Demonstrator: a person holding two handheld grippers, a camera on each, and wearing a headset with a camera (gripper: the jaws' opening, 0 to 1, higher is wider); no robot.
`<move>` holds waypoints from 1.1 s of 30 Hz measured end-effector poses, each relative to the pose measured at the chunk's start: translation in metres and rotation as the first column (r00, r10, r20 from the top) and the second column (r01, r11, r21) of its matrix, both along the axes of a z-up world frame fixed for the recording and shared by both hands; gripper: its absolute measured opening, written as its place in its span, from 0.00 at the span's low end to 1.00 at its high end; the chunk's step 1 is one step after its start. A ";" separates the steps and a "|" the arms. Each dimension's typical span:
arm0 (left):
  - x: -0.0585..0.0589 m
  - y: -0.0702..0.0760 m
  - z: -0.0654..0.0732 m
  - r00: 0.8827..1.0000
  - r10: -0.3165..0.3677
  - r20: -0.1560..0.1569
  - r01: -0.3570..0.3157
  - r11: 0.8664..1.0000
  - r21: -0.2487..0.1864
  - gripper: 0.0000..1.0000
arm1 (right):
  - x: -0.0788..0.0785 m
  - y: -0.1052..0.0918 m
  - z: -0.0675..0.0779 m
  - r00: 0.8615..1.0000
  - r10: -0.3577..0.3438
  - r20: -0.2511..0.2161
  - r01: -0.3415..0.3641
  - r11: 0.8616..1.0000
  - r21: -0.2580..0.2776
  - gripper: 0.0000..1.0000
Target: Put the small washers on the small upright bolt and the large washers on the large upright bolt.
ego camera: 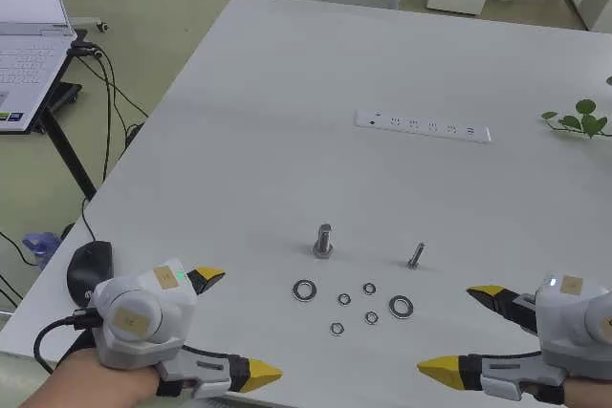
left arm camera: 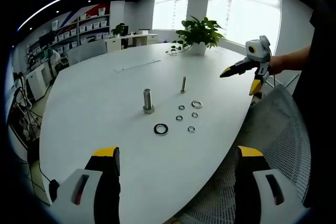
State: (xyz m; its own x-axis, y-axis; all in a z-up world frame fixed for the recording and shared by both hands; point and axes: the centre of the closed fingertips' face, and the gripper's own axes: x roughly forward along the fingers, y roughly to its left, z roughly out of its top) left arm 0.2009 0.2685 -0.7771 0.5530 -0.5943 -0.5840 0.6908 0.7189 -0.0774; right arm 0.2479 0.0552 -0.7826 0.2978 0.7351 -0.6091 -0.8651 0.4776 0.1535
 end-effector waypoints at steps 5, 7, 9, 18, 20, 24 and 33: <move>0.004 0.000 0.001 1.000 0.009 -0.001 -0.009 1.000 -0.013 0.89 | 0.001 0.005 0.001 1.000 0.026 0.000 -0.026 1.000 -0.011 0.88; 0.005 -0.001 0.001 1.000 0.008 0.000 -0.008 1.000 -0.014 0.89 | 0.002 0.006 0.001 0.999 0.032 -0.001 -0.032 0.999 -0.009 0.88; 0.006 -0.002 0.001 1.000 0.002 0.002 -0.002 1.000 -0.007 0.89 | 0.002 0.007 0.001 0.999 0.036 -0.002 -0.036 0.999 -0.007 0.88; 0.008 -0.004 -0.004 1.000 -0.014 -0.006 0.014 1.000 0.014 0.88 | 0.002 0.010 -0.005 0.996 0.086 -0.007 -0.087 0.995 -0.051 0.86; 0.007 -0.005 -0.005 1.000 -0.031 -0.002 0.031 0.999 0.030 0.89 | 0.003 0.010 -0.007 0.995 0.096 -0.016 -0.097 0.993 -0.064 0.84; 0.010 -0.009 -0.001 1.000 -0.020 -0.001 0.020 1.000 -0.009 0.89 | 0.007 0.014 -0.008 0.992 0.124 -0.010 -0.124 0.988 -0.091 0.83; 0.009 -0.012 -0.005 0.998 -0.062 0.009 0.062 0.997 0.038 0.89 | 0.017 0.027 -0.017 0.981 0.192 -0.011 -0.192 0.968 -0.161 0.75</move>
